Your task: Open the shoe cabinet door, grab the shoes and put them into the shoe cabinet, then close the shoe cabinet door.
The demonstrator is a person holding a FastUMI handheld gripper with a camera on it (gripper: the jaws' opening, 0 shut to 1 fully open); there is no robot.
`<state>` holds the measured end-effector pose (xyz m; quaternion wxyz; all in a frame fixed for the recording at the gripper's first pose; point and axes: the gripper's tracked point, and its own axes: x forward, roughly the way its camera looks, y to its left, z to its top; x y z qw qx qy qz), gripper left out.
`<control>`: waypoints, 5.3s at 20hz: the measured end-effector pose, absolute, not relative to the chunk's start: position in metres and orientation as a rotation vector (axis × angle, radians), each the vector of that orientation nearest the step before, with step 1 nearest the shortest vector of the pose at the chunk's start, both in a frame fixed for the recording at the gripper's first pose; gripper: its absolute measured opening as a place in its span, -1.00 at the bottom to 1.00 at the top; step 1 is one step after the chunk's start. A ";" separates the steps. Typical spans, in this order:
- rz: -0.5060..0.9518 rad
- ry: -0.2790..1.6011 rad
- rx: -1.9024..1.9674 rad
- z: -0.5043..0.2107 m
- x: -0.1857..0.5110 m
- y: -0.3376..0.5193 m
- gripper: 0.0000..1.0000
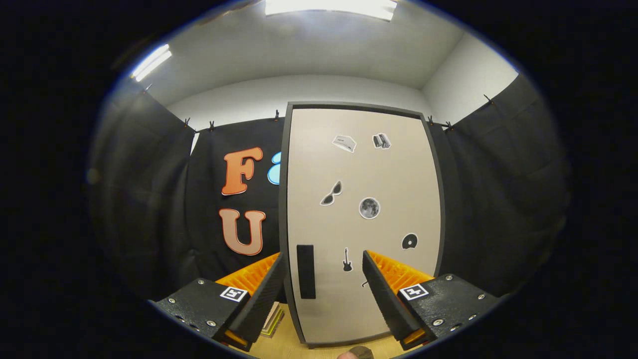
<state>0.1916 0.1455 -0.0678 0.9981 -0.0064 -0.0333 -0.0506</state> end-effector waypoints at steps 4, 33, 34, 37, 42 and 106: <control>-0.096 -0.044 -0.020 -0.091 0.224 0.152 0.90; 0.009 0.235 0.034 -0.180 0.310 0.173 -0.57; 0.007 0.233 0.036 -0.178 0.309 0.173 -0.60; 0.009 0.199 0.012 -0.174 0.303 0.173 -0.63; 0.024 0.213 0.001 -0.173 0.286 0.168 -0.68; -0.138 0.245 0.187 -0.180 0.128 -0.109 -0.37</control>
